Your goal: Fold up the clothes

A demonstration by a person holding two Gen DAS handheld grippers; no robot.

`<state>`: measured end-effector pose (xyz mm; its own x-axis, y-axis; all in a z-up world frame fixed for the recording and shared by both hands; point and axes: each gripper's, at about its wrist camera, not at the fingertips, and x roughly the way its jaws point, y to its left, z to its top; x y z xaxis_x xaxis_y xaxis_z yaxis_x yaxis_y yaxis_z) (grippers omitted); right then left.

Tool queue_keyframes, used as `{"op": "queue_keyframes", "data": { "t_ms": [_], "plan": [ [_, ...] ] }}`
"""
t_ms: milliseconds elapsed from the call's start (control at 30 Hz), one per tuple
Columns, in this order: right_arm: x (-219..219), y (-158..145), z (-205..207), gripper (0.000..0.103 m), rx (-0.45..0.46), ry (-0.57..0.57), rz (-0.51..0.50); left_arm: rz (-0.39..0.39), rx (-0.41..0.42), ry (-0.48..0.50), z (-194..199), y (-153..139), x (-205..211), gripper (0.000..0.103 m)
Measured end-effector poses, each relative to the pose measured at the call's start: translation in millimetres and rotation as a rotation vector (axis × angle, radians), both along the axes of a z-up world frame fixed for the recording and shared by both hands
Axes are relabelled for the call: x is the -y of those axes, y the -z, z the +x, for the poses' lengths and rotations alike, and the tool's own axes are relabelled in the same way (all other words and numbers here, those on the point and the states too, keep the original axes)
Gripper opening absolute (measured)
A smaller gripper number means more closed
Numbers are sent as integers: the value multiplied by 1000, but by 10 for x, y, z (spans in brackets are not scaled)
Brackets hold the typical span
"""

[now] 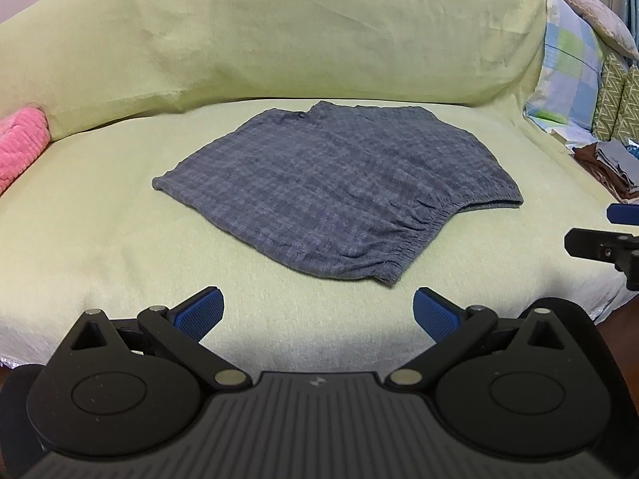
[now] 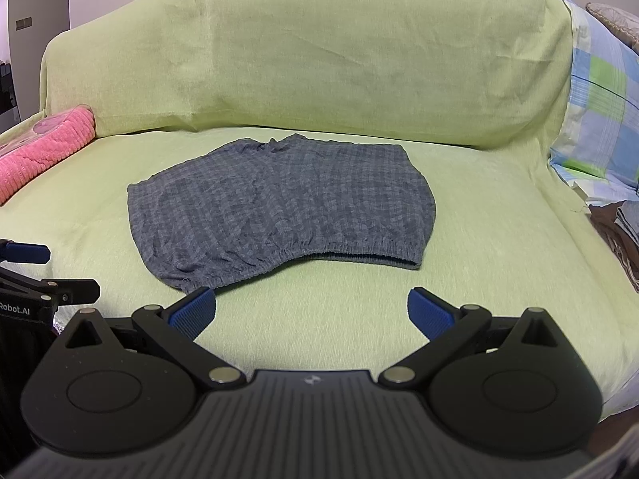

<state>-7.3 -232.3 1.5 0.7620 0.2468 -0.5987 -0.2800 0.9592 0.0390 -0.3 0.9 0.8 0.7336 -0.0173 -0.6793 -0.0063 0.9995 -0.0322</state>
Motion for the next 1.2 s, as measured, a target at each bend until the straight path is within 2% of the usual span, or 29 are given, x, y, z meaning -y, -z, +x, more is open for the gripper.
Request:
{"op": "queue_keyframes", "data": {
  "t_ms": [500, 633, 900, 1200],
  "plan": [
    [15, 58, -39, 101, -2, 0, 7, -1, 3, -1, 0, 24, -23, 102],
    [-37, 62, -32, 101, -4, -5, -8, 1, 4, 34, 20, 17, -3, 102],
    [-126, -26, -113, 101, 43, -51, -65, 70, 35, 73, 121, -10, 7, 102],
    [-353, -95, -284, 101, 134, -124, -196, 166, 93, 210, 319, -123, -95, 102]
  ]
}}
